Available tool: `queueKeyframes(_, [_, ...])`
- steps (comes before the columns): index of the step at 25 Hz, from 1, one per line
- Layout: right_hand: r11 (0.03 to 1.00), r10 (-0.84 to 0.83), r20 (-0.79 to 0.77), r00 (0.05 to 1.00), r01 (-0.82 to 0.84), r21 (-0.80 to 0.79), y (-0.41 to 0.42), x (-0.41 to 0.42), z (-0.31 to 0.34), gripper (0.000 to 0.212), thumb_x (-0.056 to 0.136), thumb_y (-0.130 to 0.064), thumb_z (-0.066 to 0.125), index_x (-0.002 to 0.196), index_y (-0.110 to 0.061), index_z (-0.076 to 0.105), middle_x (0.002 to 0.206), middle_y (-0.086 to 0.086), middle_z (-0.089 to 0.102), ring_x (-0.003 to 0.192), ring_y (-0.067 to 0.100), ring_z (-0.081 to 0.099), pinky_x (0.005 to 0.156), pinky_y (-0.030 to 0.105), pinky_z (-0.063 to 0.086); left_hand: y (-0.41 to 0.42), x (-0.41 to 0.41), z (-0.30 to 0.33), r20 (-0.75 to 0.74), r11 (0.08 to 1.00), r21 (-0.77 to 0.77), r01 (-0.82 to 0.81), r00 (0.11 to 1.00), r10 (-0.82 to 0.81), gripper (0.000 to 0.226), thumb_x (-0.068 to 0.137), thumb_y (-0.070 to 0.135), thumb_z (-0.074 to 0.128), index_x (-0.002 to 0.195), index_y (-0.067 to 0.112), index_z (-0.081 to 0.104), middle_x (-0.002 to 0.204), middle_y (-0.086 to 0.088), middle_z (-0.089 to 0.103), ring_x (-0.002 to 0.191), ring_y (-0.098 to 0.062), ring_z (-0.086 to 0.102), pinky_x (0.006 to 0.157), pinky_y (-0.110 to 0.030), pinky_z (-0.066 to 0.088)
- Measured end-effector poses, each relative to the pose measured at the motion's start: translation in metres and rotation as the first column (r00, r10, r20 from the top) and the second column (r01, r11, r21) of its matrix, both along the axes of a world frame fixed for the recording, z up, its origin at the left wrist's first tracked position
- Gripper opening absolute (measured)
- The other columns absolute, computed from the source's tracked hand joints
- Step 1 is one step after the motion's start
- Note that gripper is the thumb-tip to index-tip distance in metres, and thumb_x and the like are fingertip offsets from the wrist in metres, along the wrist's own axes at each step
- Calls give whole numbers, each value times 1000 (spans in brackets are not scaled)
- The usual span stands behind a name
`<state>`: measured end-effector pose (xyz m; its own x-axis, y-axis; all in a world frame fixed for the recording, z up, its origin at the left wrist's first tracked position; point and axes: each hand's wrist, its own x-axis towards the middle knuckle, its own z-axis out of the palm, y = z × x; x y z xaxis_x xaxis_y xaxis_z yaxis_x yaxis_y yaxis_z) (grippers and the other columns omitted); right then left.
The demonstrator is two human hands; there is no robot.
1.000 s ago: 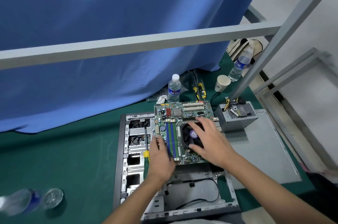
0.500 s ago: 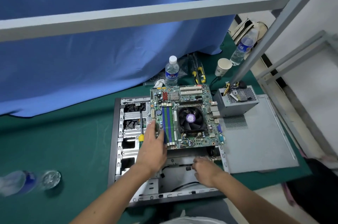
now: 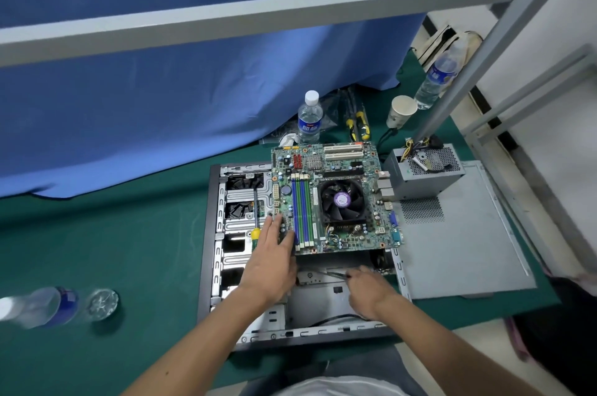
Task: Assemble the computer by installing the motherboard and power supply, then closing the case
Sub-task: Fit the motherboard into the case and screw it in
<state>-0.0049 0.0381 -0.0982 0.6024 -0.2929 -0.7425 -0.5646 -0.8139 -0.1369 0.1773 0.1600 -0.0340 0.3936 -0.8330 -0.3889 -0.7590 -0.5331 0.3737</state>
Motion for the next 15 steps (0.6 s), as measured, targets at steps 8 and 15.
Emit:
queueKeyframes(8, [976, -207, 404, 891, 160, 146, 4, -22, 72, 25, 99, -19, 53, 112, -27, 72, 108, -18, 61, 97, 6, 59, 90, 22, 46, 4, -25, 4, -64, 964, -237, -120, 992, 108, 61, 94, 15, 56, 150, 22, 34, 162, -6, 5, 151, -24, 4, 120, -30, 11])
queueKeyframes(15, [682, -728, 480, 490, 447, 578, -10, -27, 129, 30, 89, -11, 70, 90, -41, 74, 92, -22, 73, 88, 1, 68, 84, 21, 55, -18, -54, 22, 4, 900, -409, -152, 986, 168, 25, 97, 23, 57, 121, 16, 60, 120, -3, 53, 113, -19, 47, 98, -32, 39])
